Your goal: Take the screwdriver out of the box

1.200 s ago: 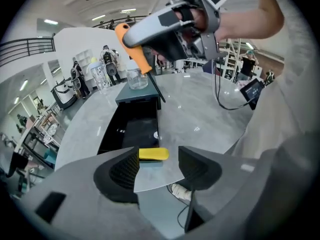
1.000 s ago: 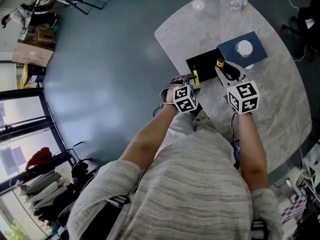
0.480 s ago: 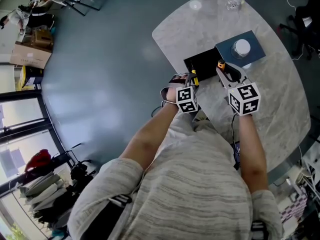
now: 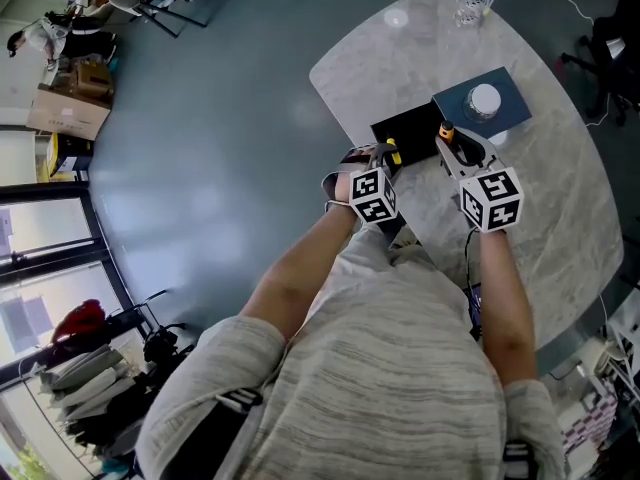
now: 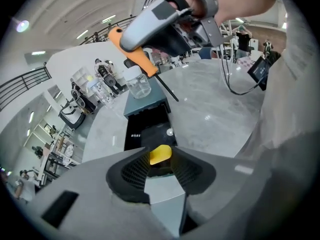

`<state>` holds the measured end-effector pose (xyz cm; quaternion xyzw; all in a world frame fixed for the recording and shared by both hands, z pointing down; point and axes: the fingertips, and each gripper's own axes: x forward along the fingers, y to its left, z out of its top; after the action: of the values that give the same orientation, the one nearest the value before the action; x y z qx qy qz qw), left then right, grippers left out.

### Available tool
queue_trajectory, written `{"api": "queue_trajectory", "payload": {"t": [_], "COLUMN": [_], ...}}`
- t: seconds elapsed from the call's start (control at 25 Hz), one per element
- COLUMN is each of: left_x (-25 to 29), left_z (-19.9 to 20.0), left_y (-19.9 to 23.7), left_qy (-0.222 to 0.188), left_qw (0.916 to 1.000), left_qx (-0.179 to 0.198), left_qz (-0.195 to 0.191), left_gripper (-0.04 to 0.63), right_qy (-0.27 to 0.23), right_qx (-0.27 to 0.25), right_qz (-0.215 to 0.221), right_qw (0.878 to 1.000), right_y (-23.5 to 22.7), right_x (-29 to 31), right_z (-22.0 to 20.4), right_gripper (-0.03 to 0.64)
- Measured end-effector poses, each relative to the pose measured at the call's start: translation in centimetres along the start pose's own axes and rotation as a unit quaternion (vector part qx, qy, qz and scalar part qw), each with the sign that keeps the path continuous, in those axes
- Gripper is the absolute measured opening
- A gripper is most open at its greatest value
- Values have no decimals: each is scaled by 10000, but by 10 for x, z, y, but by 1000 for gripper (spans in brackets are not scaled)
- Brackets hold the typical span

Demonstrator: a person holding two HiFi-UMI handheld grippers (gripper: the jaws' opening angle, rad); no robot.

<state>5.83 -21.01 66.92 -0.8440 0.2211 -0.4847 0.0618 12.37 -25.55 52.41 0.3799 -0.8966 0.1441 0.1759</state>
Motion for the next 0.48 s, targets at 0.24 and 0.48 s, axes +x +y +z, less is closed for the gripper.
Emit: {"api": "queue_trajectory", "payload": {"t": [0.24, 0.48], "left_x": [-14, -22], "left_z": [10, 9], "left_y": [39, 75], "left_qy": [-284, -420], "left_qw": [9977, 9920], "left_qx": [-536, -1131], "left_qz": [293, 362], "left_gripper": [98, 80], "right_qy": [-87, -155], "right_qx": [21, 39], "right_qz": [-18, -66], "right_qw": [10000, 9999], "right_y": [-1, -5], "right_x": [0, 0], "right_z": [8, 16], "right_gripper": [106, 106]}}
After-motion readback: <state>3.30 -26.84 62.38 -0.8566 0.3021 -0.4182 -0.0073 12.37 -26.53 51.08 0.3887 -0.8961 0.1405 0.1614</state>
